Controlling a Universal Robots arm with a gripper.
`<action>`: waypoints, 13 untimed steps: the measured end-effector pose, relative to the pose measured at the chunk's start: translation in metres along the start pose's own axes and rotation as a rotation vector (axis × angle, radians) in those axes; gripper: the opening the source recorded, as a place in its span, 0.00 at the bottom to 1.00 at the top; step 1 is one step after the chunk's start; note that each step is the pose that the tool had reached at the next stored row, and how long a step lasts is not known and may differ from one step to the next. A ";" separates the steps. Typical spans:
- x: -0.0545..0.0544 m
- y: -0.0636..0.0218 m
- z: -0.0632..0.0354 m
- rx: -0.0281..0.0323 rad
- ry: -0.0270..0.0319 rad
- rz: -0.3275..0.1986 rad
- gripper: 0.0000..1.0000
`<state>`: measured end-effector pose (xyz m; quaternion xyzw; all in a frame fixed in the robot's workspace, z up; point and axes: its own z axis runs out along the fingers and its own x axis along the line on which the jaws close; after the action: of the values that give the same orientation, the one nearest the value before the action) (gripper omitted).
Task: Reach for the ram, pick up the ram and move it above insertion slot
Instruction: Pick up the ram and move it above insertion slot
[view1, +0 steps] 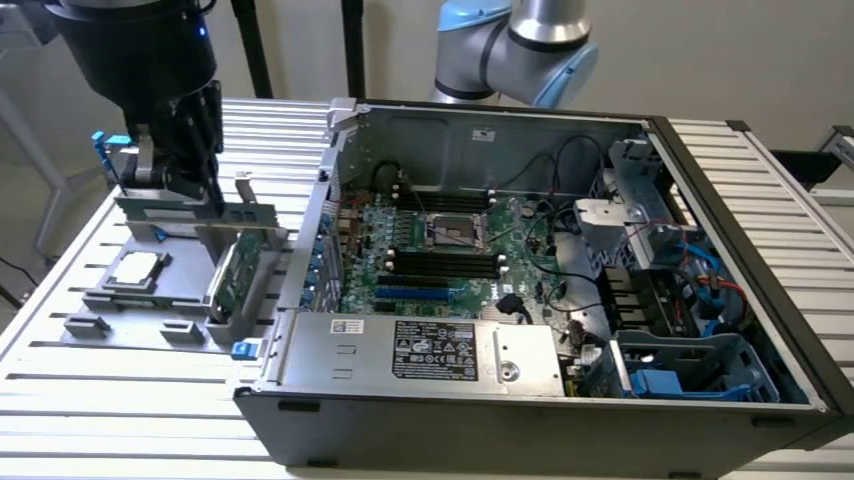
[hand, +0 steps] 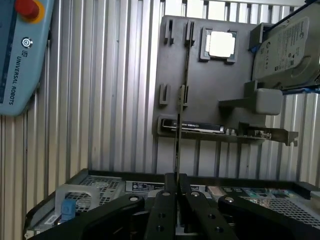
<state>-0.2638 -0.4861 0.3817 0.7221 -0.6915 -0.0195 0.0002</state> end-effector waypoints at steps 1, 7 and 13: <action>0.000 -0.0046 -0.0010 -0.0001 -0.0004 0.000 0.14; 0.001 -0.0320 -0.0061 -0.0008 -0.0025 0.000 0.14; 0.002 -0.0590 -0.0098 -0.0014 -0.0041 0.000 0.14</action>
<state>-0.2045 -0.4855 0.3898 0.7221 -0.6914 -0.0214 -0.0007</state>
